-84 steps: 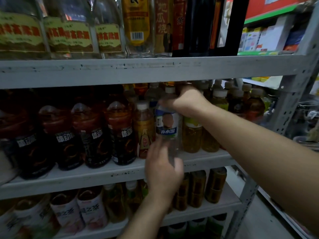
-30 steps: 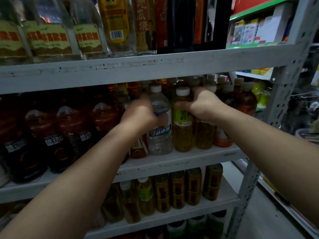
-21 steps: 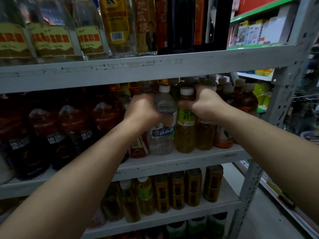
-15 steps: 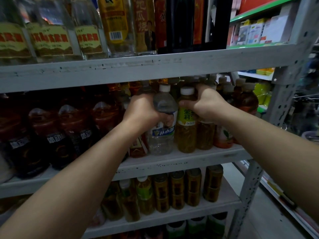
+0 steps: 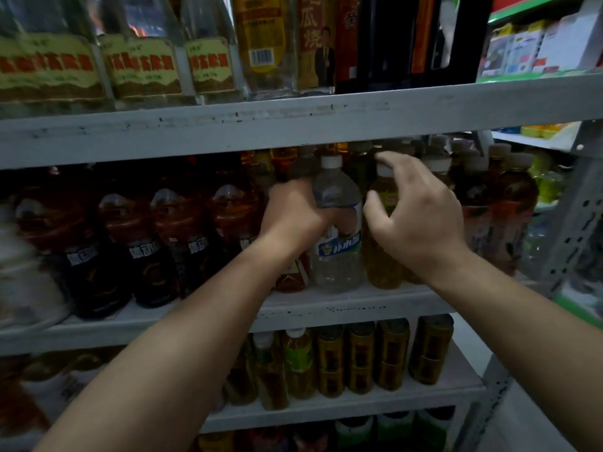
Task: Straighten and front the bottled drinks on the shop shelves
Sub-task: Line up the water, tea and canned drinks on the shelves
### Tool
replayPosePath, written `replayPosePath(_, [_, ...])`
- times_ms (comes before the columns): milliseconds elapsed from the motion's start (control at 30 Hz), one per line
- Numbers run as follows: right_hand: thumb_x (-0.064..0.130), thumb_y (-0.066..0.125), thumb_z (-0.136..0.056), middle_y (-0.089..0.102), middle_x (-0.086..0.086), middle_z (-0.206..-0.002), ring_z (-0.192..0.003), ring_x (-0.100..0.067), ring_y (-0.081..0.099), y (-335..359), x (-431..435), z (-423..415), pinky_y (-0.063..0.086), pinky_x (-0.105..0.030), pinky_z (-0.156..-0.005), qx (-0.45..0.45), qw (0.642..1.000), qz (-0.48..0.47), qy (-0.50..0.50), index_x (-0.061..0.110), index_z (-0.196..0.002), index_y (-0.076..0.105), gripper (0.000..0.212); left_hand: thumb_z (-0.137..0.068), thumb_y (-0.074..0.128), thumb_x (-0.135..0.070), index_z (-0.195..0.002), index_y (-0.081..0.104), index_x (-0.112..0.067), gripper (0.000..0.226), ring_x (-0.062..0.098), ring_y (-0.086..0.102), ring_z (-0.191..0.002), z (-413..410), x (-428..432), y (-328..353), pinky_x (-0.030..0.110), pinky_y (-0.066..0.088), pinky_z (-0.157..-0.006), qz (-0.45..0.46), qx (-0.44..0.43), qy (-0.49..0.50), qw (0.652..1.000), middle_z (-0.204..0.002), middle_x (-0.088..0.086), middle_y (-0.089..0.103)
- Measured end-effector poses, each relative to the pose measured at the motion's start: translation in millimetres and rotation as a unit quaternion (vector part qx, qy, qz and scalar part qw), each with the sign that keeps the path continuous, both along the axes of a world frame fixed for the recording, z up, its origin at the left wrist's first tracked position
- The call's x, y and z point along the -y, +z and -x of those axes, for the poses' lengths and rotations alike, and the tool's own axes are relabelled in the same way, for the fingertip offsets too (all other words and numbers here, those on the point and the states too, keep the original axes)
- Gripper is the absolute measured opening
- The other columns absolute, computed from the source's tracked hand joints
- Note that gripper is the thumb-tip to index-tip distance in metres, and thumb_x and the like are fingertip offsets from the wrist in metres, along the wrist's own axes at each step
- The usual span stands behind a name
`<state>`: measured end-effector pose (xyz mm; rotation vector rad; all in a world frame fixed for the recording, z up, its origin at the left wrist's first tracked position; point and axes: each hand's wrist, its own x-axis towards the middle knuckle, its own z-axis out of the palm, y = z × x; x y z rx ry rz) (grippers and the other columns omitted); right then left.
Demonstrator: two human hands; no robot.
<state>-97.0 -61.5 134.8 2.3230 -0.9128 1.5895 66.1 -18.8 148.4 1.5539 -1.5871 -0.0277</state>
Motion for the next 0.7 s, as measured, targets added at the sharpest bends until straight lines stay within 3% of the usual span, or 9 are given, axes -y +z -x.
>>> replayPosePath(100, [0.023, 0.059, -0.085, 0.060, -0.008, -0.120, -0.101, -0.023, 0.061, -3, -2, -11, 0.054, -0.034, -0.075, -0.003, 1.000, 0.002, 0.022, 0.009, -0.126, 0.054, 0.044, -0.063, 0.076, -0.040, -0.071, 0.062, -0.046, 0.017, -0.016, 0.057, -0.066, -2, -2, -4, 0.003, 0.038, -0.048, 0.010, -0.019, -0.014, 1.000, -0.065, -0.026, 0.063])
replayPosePath(200, [0.021, 0.059, -0.084, 0.062, -0.008, -0.116, -0.100, -0.021, 0.060, -4, -3, -22, 0.051, -0.029, -0.077, 0.009, 0.999, -0.002, 0.033, 0.007, -0.123, 0.057, 0.041, -0.072, 0.075, -0.041, -0.082, 0.058, -0.044, 0.020, -0.012, 0.058, -0.070, -7, -1, -7, 0.004, 0.042, -0.054, -0.002, 0.001, -0.001, 1.000, -0.074, -0.022, 0.061])
replayPosePath(267, [0.019, 0.059, -0.084, 0.063, -0.007, -0.112, -0.098, -0.018, 0.060, -5, -6, -29, 0.050, -0.027, -0.078, 0.022, 0.999, -0.004, 0.049, 0.007, -0.120, 0.058, 0.037, -0.076, 0.073, -0.040, -0.101, 0.062, -0.036, 0.027, -0.001, 0.061, -0.082, -8, -1, -10, 0.015, 0.050, -0.067, -0.007, 0.024, 0.012, 1.000, -0.090, -0.014, 0.065])
replayPosePath(333, [0.016, 0.059, -0.085, 0.064, -0.007, -0.107, -0.094, -0.016, 0.059, -6, -10, -35, 0.049, -0.023, -0.076, 0.031, 0.997, -0.004, 0.070, 0.006, -0.116, 0.060, 0.033, -0.078, 0.073, -0.032, -0.123, 0.056, -0.028, 0.048, 0.009, 0.062, -0.097, -8, -12, -18, 0.023, 0.053, -0.081, 0.004, 0.061, 0.022, 0.998, -0.109, -0.006, 0.066])
replayPosePath(400, [0.011, 0.059, -0.084, 0.064, -0.006, -0.104, -0.089, -0.015, 0.060, -9, -15, -39, 0.047, -0.020, -0.074, 0.036, 0.995, -0.003, 0.093, 0.005, -0.112, 0.061, 0.028, -0.079, 0.073, -0.023, -0.131, 0.053, -0.022, 0.056, 0.006, 0.057, -0.109, -15, -36, -38, 0.016, 0.045, -0.094, 0.076, 0.081, 0.019, 0.994, -0.121, -0.005, 0.063])
replayPosePath(500, [0.008, 0.058, -0.084, 0.066, -0.006, -0.101, -0.087, -0.014, 0.060, -15, -23, -49, 0.047, -0.019, -0.074, 0.018, 0.993, -0.026, 0.118, 0.006, -0.108, 0.065, 0.025, -0.081, 0.071, -0.024, -0.121, 0.062, -0.020, 0.041, -0.005, 0.057, -0.091, -48, -80, -87, -0.001, 0.037, -0.084, 0.143, 0.032, 0.135, 0.980, -0.107, -0.013, 0.062])
replayPosePath(567, [0.010, 0.057, -0.084, 0.066, -0.005, -0.103, -0.093, -0.012, 0.059, -14, -28, -66, 0.045, -0.017, -0.079, -0.016, 0.989, -0.060, 0.135, 0.008, -0.109, 0.065, 0.027, -0.082, 0.071, -0.033, -0.116, 0.063, -0.023, 0.036, -0.007, 0.057, -0.080, -72, -99, -114, 0.000, 0.041, -0.071, 0.126, -0.053, 0.225, 0.965, -0.100, -0.016, 0.061])
replayPosePath(633, [0.015, 0.057, -0.086, 0.064, -0.001, -0.111, -0.098, -0.003, 0.052, -6, -34, -91, 0.039, -0.012, -0.083, -0.041, 0.979, -0.117, 0.163, 0.012, -0.119, 0.061, 0.033, -0.080, 0.068, -0.047, -0.120, 0.059, -0.026, 0.045, -0.003, 0.058, -0.089, -83, -101, -133, 0.008, 0.043, -0.071, 0.067, -0.110, 0.266, 0.955, -0.107, -0.016, 0.059])
replayPosePath(700, [0.026, 0.056, -0.088, 0.059, 0.007, -0.113, -0.096, -0.002, 0.053, 9, -38, -121, 0.040, -0.014, -0.081, -0.047, 0.958, -0.208, 0.190, 0.020, -0.128, 0.053, 0.040, -0.078, 0.067, -0.055, -0.126, 0.054, -0.026, 0.057, 0.005, 0.055, -0.105, -83, -94, -144, 0.018, 0.043, -0.082, 0.029, -0.089, 0.284, 0.954, -0.117, -0.014, 0.054])
